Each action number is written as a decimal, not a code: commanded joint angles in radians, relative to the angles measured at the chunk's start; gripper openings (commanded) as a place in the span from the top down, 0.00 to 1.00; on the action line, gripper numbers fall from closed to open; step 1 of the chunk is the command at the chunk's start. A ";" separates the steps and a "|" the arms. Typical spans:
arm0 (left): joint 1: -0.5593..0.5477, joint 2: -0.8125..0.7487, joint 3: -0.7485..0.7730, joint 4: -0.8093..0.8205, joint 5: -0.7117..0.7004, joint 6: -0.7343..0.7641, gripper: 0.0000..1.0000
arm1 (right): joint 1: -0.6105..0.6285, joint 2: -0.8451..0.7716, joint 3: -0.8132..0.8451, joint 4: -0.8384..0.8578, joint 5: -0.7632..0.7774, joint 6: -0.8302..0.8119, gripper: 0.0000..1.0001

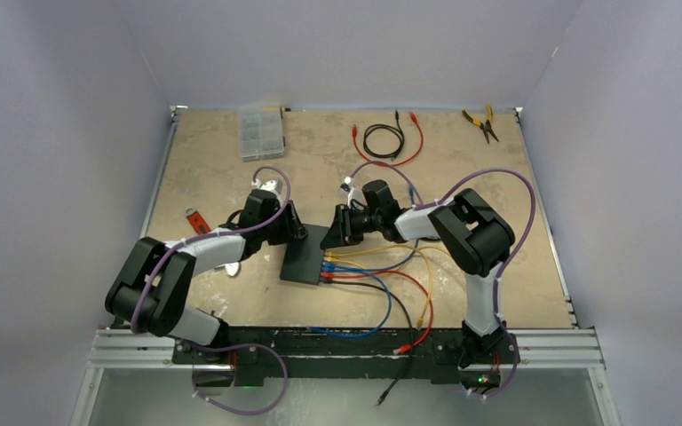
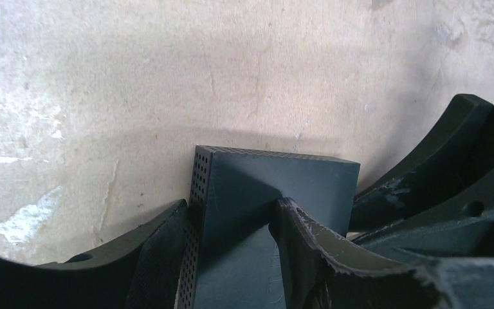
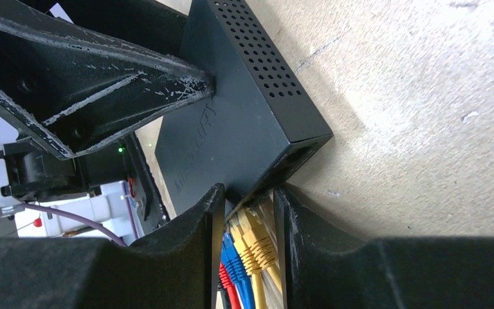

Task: Pull the plug from the switch port
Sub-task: Move the switch port to the center of the board, then pull the connector from the switch port.

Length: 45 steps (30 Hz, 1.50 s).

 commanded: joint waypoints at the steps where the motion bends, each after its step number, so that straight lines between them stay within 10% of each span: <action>1: -0.013 0.031 0.019 -0.007 0.031 -0.031 0.48 | 0.033 0.040 0.074 0.028 0.045 0.001 0.61; 14: -0.013 -0.170 -0.006 -0.205 -0.142 -0.006 0.19 | 0.017 -0.017 0.133 -0.136 0.075 -0.084 0.34; 45: -0.013 -0.190 -0.129 -0.147 -0.041 -0.038 0.43 | -0.052 0.028 0.015 -0.157 -0.076 -0.219 0.54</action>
